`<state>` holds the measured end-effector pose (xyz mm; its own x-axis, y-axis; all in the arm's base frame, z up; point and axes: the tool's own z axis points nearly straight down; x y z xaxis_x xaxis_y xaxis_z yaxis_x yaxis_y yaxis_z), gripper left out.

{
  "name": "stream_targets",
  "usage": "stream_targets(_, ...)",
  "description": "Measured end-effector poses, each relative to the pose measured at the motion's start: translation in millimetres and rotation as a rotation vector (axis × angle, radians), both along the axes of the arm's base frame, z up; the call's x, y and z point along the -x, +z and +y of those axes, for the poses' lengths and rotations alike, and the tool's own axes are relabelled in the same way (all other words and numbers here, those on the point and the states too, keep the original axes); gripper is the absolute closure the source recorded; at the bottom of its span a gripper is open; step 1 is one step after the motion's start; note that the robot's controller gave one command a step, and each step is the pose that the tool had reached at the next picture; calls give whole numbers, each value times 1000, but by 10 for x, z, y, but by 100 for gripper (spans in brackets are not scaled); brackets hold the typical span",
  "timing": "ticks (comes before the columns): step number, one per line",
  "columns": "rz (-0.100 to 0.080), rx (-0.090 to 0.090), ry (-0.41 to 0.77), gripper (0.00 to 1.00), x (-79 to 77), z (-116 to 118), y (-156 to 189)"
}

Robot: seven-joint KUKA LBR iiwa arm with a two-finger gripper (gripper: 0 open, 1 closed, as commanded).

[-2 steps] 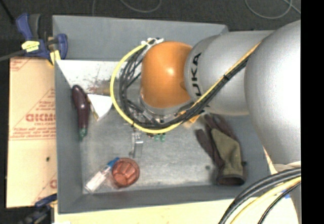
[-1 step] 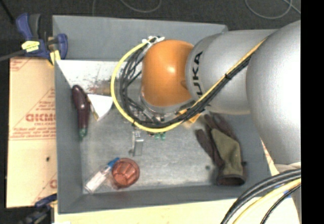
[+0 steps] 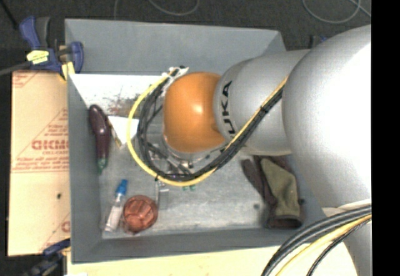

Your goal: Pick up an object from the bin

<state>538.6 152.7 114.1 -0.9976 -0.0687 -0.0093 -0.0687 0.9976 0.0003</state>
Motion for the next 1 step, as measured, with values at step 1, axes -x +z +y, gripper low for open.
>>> stream_targets(1,4,-2,38,0,600,-41,-387)
